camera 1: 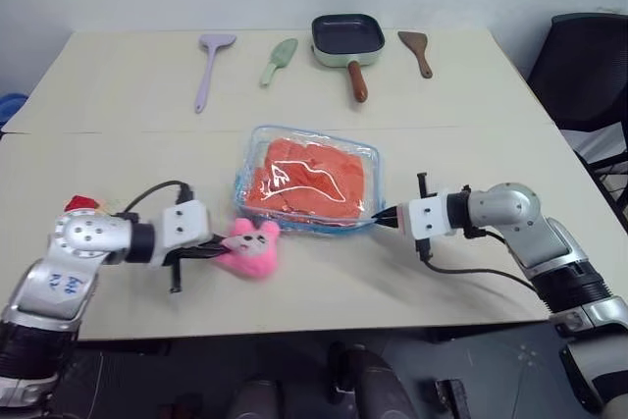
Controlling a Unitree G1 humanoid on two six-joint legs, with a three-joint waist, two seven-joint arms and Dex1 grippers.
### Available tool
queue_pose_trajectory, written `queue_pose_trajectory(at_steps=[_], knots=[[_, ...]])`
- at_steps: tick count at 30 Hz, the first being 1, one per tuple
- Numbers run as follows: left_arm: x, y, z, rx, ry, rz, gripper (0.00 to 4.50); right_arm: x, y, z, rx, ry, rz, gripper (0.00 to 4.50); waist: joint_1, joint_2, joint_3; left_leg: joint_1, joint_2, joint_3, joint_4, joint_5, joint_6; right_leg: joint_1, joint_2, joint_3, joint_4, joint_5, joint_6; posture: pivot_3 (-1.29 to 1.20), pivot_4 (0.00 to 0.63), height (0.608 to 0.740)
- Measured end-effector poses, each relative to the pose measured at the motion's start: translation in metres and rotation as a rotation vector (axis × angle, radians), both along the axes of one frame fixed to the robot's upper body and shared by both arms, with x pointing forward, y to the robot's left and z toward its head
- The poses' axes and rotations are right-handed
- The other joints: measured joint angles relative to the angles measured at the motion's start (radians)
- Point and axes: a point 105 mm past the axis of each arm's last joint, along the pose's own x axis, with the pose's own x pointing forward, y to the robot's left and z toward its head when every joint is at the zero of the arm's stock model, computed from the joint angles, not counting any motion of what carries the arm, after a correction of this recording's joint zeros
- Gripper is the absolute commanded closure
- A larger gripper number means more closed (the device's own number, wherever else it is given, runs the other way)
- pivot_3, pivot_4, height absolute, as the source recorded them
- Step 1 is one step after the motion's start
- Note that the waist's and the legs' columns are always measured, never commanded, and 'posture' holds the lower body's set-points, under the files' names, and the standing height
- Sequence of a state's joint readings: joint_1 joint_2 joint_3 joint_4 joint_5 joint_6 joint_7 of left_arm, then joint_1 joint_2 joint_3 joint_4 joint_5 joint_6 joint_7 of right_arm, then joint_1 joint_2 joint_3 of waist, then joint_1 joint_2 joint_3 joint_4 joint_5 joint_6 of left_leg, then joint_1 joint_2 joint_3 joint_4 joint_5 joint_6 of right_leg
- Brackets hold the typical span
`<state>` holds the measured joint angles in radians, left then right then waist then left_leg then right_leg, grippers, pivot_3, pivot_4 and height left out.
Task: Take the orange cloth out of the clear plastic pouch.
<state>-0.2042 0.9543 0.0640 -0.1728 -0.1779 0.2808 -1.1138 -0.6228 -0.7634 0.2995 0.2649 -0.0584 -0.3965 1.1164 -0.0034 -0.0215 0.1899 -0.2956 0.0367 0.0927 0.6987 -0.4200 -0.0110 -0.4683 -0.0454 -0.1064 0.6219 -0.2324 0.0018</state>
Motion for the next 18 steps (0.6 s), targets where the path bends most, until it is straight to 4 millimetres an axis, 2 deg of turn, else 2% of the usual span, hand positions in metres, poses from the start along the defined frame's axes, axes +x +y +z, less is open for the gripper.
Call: queue_pose_trajectory(at_steps=[6,9,12,16,17,18], knots=[[0.0,0.062,0.007,0.035,0.005,0.189,4.5,-0.006,-0.016,0.002,-0.015,-0.017,0.003,4.47,0.001,0.0,0.0,-0.004,-0.001,0.004,0.0,0.0,0.0,-0.011,-0.001,0.002,0.004,0.0,-0.001,0.0,0.15,0.74],[0.003,0.084,0.01,0.037,-0.005,0.25,4.5,-0.01,-0.021,0.0,-0.017,-0.006,0.008,4.47,0.001,0.0,0.0,-0.004,-0.002,0.004,0.0,0.0,0.0,-0.011,-0.001,0.002,0.004,-0.001,-0.001,0.0,0.15,0.74],[0.008,0.092,0.012,0.017,-0.011,0.284,4.5,-0.012,-0.02,0.0,-0.016,-0.006,0.021,4.47,0.0,0.0,0.0,-0.004,-0.002,0.005,0.0,0.0,0.0,-0.011,-0.001,0.002,0.004,-0.001,-0.001,0.0,0.15,0.74],[0.009,0.087,0.011,-0.009,-0.008,0.279,4.5,-0.012,-0.02,0.0,-0.013,-0.005,0.02,4.47,0.0,0.0,0.0,-0.004,-0.001,0.005,0.0,0.0,0.0,-0.012,-0.001,0.002,0.006,0.0,-0.001,0.0,0.15,0.74],[0.009,0.082,0.009,-0.022,-0.006,0.272,4.5,-0.013,-0.02,0.0,-0.01,0.0,0.016,4.27,0.001,0.0,0.0,-0.004,-0.002,0.005,0.0,0.0,0.0,-0.011,-0.001,0.003,0.006,0.0,-0.001,0.0,0.15,0.74],[0.01,0.075,0.007,-0.04,-0.002,0.261,4.22,-0.014,-0.02,0.0,-0.003,0.01,0.01,4.03,0.002,0.0,0.0,-0.004,-0.002,0.005,0.0,0.0,0.0,-0.011,-0.001,0.003,0.006,0.0,-0.001,0.0,0.15,0.74]])
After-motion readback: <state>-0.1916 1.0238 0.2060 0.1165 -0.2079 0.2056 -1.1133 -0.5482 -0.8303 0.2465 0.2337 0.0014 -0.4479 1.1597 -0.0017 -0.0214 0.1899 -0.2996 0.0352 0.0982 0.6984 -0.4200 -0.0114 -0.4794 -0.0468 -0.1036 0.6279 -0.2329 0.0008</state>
